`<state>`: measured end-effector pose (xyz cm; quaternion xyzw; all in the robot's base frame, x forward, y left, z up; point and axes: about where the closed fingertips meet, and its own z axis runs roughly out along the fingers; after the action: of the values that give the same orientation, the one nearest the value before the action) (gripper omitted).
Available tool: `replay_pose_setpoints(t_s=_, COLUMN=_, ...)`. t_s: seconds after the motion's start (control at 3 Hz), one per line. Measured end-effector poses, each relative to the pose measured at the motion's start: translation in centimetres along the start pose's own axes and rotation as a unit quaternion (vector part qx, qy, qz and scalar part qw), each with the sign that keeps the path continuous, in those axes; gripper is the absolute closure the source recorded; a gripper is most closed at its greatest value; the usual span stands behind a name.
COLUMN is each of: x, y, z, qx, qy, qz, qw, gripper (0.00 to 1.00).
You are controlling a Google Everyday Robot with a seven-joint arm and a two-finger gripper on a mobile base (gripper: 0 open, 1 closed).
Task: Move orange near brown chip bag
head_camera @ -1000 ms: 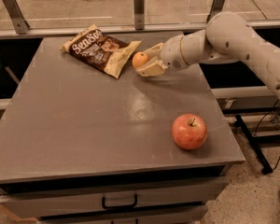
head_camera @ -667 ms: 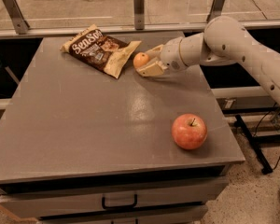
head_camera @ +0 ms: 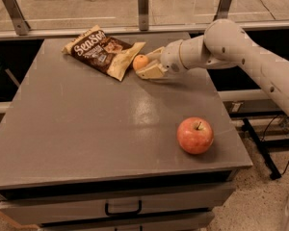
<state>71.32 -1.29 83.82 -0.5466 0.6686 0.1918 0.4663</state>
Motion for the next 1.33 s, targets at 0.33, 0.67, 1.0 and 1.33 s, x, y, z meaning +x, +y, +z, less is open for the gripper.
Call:
replay_pose_setpoints(t_s=0.33, x=-1.2, y=0.4, z=1.0, qx=-0.015, qy=-0.011, qz=0.002, qw=0.9998, gripper=0.0)
replay_pose_setpoints(t_s=0.67, x=-1.7, y=0.6, z=1.3, qx=-0.022, qy=-0.016, qz=0.003, qw=0.9996, gripper=0.0)
replay_pose_setpoints(t_s=1.0, x=-2.5, y=0.9, z=-0.9, qx=-0.013, qy=-0.018, qz=-0.004, qw=0.9997, gripper=0.0)
replay_pose_setpoints(t_s=1.33, x=-4.0, y=1.4, z=-7.2, qx=0.023, qy=-0.019, qz=-0.023, qw=0.9993, gripper=0.0)
